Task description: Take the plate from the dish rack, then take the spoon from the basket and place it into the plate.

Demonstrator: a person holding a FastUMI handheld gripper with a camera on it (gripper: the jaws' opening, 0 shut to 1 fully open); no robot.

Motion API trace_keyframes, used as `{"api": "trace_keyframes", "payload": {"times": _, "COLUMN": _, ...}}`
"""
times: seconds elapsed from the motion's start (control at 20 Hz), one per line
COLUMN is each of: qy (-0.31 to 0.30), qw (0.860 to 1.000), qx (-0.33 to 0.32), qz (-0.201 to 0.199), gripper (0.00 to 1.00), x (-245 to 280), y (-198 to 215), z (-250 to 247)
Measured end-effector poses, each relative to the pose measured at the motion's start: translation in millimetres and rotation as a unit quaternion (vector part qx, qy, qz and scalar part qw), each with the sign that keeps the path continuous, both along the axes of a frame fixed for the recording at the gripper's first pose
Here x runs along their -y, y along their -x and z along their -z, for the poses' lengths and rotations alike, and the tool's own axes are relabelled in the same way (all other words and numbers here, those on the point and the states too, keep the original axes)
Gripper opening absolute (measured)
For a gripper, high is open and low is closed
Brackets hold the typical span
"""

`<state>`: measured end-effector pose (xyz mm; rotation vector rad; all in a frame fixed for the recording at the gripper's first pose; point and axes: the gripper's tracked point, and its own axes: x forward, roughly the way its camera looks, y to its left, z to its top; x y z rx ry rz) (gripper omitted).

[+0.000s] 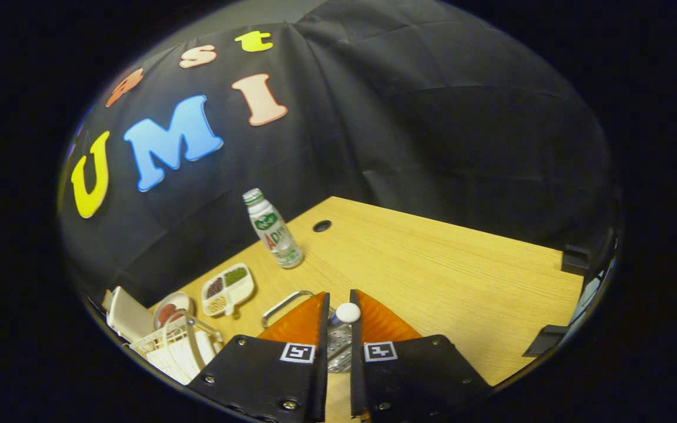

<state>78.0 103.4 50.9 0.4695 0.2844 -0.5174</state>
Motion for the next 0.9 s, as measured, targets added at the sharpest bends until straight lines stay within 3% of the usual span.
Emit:
{"api": "trace_keyframes", "payload": {"times": 0.15, "qy": 0.024, "qw": 1.000, "qx": -0.010, "qz": -0.013, "gripper": 0.08, "x": -6.0, "y": -11.4, "z": -1.9}}
{"api": "trace_keyframes", "payload": {"times": 0.2, "qy": 0.028, "qw": 0.999, "qx": -0.012, "qz": -0.021, "gripper": 0.00, "x": -10.0, "y": -15.8, "z": -4.2}}
{"api": "trace_keyframes", "payload": {"times": 0.4, "qy": 0.062, "qw": 0.997, "qx": -0.026, "qz": -0.036, "gripper": 0.00, "x": -20.4, "y": -14.7, "z": -21.4}}
{"api": "trace_keyframes", "payload": {"times": 0.9, "qy": 0.185, "qw": 0.981, "qx": 0.008, "qz": -0.052, "gripper": 0.00, "x": -60.8, "y": 41.2, "z": -132.4}}
